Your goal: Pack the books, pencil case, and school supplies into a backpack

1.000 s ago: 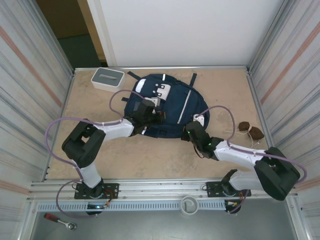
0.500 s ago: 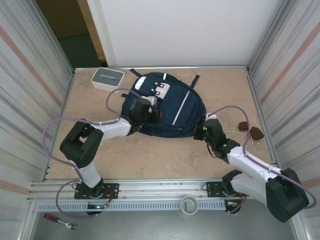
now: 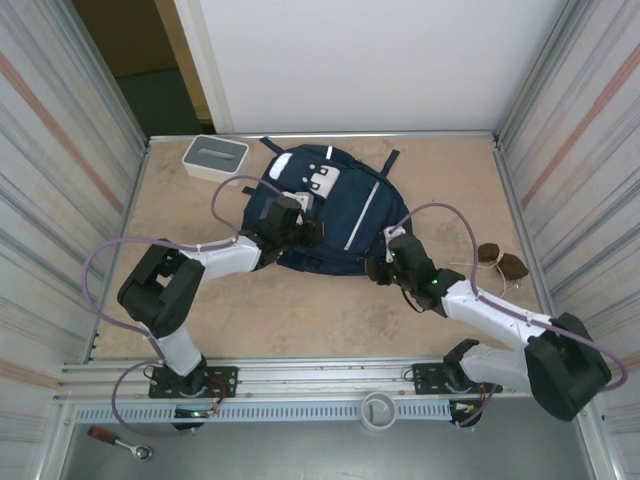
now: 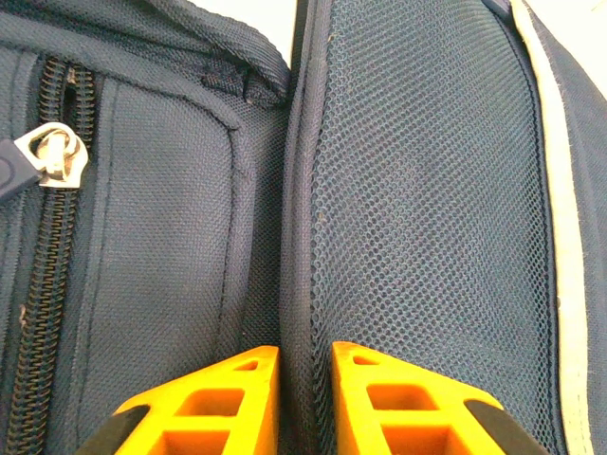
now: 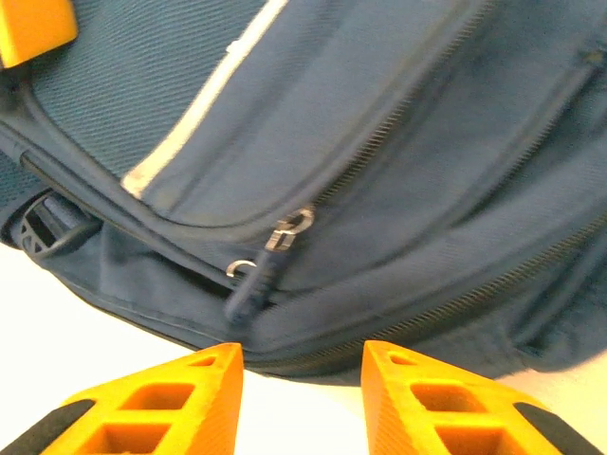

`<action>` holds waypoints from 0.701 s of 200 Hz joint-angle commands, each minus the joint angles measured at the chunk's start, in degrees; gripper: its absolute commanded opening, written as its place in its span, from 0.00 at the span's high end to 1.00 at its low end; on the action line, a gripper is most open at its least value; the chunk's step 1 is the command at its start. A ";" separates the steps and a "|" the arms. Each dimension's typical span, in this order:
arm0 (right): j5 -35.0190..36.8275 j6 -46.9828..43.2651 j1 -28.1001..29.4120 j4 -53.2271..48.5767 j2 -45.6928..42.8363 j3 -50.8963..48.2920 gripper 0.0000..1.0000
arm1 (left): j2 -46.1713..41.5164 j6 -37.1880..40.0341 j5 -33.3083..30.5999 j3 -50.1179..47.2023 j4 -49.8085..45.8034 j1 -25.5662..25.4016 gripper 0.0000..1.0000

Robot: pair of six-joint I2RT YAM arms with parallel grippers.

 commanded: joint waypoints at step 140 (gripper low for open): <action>19.86 5.67 7.02 -3.55 22.08 12.61 0.72 | -1.97 1.61 -2.18 -1.61 -3.10 0.59 0.79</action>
